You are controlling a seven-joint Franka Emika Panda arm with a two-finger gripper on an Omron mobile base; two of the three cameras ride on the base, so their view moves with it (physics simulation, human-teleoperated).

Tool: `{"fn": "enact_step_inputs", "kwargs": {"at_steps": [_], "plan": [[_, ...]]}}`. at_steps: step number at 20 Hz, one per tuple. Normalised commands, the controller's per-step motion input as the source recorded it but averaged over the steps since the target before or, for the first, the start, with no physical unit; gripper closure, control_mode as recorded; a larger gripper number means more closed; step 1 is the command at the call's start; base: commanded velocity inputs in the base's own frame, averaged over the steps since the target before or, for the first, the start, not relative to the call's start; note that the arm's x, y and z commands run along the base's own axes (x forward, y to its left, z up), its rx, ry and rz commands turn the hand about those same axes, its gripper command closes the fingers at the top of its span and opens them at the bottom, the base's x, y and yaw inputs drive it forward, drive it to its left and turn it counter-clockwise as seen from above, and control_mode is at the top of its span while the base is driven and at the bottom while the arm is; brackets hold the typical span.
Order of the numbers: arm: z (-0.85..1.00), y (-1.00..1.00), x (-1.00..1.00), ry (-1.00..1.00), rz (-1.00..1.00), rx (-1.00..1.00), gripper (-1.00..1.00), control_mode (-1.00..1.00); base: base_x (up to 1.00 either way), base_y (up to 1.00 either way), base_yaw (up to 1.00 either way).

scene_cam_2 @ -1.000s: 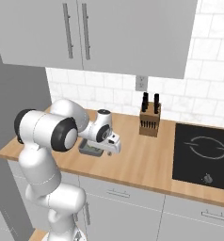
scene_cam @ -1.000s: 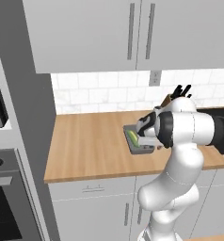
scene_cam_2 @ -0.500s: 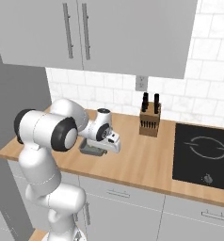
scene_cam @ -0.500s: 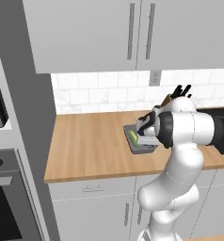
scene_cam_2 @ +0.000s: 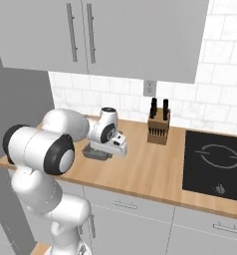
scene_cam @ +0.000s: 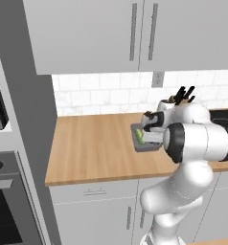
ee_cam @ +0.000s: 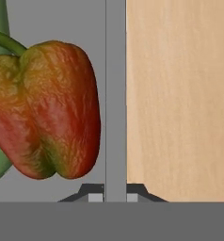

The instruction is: Take the meat container that has the chicken drumstick and place it on the second highest rack of the freezer. Then take the vegetable container that has the corn and bell pepper and place it on the highest rack of the freezer.

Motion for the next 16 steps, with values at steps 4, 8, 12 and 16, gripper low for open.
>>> {"fn": "enact_step_inputs", "kwargs": {"at_steps": [4,8,12,16], "plan": [[0.78,0.00,-0.43,-0.03,0.00,0.05,1.00,-1.00,0.00,0.00,0.00],[0.86,0.00,-0.64,-0.05,0.00,0.07,1.00,-1.00,0.00,0.00,0.00],[0.88,0.00,-0.86,-0.03,0.00,0.04,1.00,-1.00,0.00,0.00,0.00],[0.85,0.00,-1.00,-0.06,0.00,0.04,1.00,-1.00,0.00,0.00,0.00]]}}
